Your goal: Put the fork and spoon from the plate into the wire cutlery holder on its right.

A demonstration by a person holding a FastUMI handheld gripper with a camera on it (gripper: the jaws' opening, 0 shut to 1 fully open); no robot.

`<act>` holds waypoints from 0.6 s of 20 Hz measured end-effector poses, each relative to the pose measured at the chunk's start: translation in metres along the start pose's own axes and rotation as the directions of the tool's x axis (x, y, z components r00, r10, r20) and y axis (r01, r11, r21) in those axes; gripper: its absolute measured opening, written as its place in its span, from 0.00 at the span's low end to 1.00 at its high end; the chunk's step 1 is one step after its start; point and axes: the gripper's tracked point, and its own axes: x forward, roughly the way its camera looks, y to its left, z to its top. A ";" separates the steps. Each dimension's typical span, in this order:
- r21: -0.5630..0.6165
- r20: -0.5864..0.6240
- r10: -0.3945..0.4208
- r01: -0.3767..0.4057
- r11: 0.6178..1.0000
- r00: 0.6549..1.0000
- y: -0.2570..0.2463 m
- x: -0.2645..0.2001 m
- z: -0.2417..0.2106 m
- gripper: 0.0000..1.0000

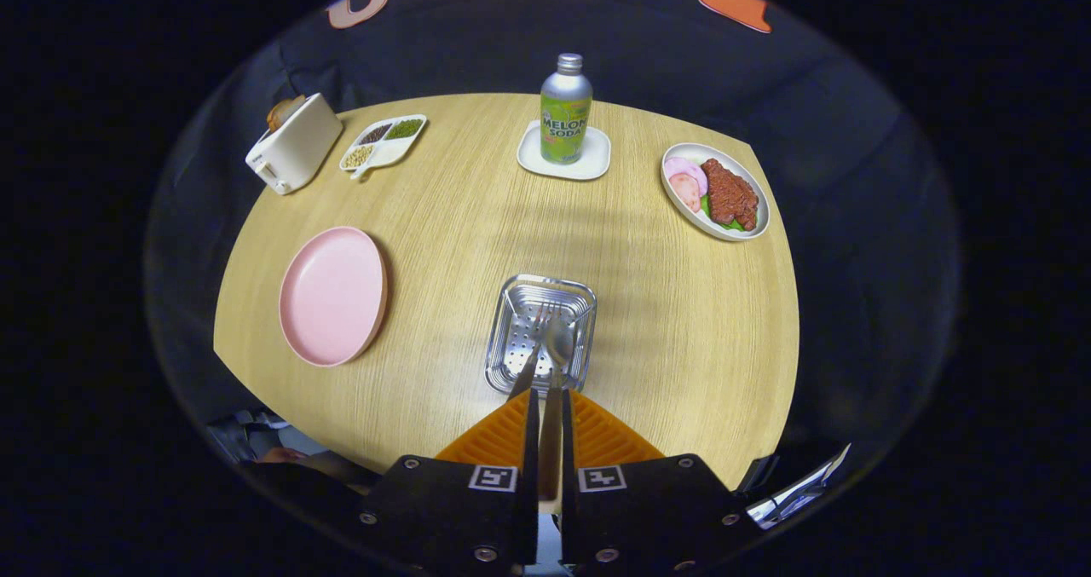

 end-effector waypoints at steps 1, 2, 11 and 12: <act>0.023 0.032 0.009 -0.009 1.000 0.999 -0.001 -0.004 0.006 0.12; 0.035 0.074 0.004 -0.006 0.999 0.997 -0.002 -0.007 0.015 0.12; 0.120 0.565 -0.072 0.004 0.993 0.822 -0.019 -0.093 0.111 0.16; 0.130 0.608 -0.091 0.014 0.991 0.789 -0.023 -0.104 0.121 0.16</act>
